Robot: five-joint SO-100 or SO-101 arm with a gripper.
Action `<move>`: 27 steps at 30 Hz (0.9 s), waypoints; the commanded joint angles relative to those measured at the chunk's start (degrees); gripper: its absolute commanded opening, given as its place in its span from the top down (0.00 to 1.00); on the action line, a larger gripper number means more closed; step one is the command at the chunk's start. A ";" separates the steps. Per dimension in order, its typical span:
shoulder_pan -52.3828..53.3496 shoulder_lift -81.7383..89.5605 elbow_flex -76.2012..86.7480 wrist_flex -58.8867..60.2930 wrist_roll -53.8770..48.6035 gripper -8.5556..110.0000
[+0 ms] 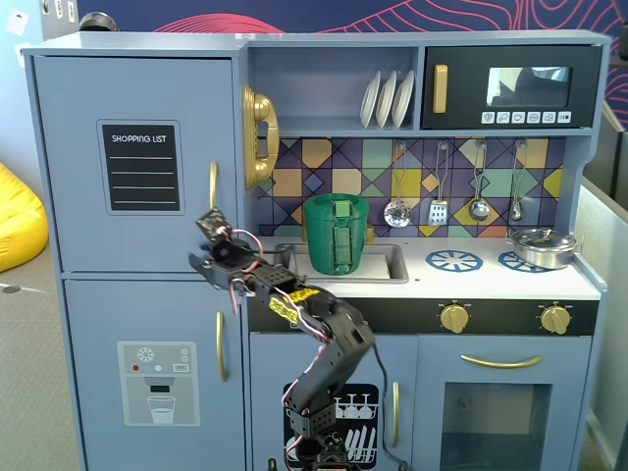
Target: Close the left cabinet door
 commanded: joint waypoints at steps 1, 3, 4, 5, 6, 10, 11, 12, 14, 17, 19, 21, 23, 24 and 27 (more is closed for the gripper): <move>1.58 14.59 6.77 14.85 7.21 0.93; 6.42 20.83 12.39 23.03 10.02 0.93; 9.84 23.47 15.12 28.21 10.02 0.93; 13.71 26.19 18.02 33.05 9.23 0.93; 17.75 28.83 20.92 36.91 9.05 0.93; 32.34 38.50 32.78 49.92 10.02 0.93; 34.98 40.96 35.68 52.56 11.51 0.93; 37.09 43.07 38.23 55.72 12.74 0.93; 40.17 46.32 42.45 62.05 16.26 0.93; 42.28 49.04 46.41 68.99 19.95 0.93; 42.89 50.71 48.16 70.75 23.55 0.93; 44.21 52.29 49.92 72.33 23.91 0.93; 45.09 54.05 51.24 74.97 22.76 0.93; 44.65 54.05 51.24 76.64 23.03 0.93; 43.51 53.61 51.24 81.21 23.38 0.93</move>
